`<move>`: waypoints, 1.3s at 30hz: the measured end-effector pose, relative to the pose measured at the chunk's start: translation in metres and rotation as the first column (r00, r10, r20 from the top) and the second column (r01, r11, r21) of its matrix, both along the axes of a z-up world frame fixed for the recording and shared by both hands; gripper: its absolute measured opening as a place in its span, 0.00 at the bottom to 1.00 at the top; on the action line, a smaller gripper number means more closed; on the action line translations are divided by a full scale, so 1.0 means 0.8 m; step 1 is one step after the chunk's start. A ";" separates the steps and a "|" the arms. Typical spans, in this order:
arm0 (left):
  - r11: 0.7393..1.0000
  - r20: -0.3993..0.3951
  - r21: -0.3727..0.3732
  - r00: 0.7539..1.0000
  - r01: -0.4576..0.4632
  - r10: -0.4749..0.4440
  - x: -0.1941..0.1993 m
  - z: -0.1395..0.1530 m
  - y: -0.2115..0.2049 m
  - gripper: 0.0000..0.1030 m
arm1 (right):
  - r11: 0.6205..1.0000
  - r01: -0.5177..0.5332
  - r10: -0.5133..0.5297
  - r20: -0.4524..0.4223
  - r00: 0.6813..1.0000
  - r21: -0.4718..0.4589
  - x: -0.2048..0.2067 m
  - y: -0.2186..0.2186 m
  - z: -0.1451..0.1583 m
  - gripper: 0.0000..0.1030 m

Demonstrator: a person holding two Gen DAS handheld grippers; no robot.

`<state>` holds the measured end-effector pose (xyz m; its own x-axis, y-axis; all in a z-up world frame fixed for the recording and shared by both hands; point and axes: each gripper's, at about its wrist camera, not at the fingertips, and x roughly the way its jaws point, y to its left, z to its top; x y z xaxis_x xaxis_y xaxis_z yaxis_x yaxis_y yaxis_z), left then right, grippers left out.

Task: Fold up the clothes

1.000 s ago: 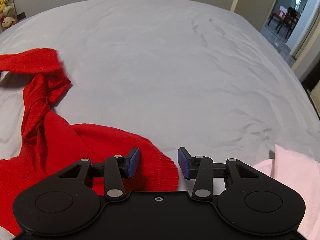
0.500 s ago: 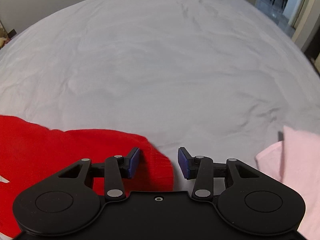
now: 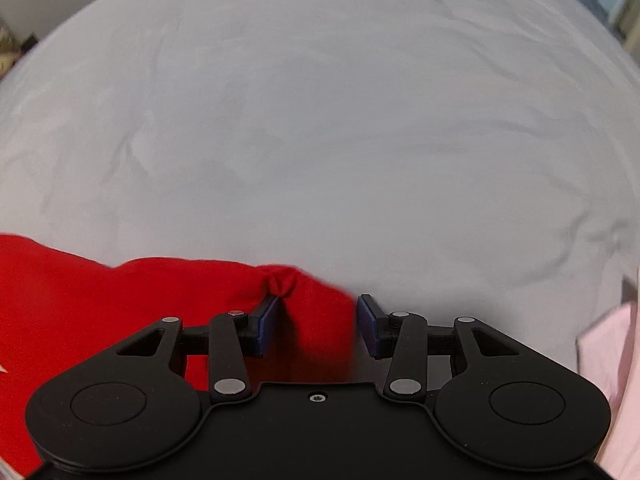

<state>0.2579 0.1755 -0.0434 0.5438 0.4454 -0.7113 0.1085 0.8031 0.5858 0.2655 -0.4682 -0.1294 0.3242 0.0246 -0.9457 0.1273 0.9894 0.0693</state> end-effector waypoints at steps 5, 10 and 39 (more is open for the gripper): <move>1.000 -0.003 -0.009 1.000 -0.015 0.015 0.002 -0.003 0.002 0.04 | 1.000 -0.007 0.007 0.004 1.000 -0.001 0.010 0.000 -0.001 0.36; 1.000 -0.008 -0.012 1.000 -0.020 0.020 0.000 -0.006 0.002 0.04 | 0.999 -0.043 0.045 0.060 0.997 -0.027 -0.010 0.008 0.021 0.21; 0.999 -0.044 -0.049 0.999 -0.021 0.019 -0.086 0.016 0.035 0.20 | 0.875 -0.482 0.479 0.063 0.876 0.052 -0.192 0.076 0.084 0.37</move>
<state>0.1893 0.2037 -0.0308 0.5035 0.4197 -0.7552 0.1165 0.8331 0.5407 0.1119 -0.4072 -0.0625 0.3005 0.2482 -0.9209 -0.3672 0.9212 0.1285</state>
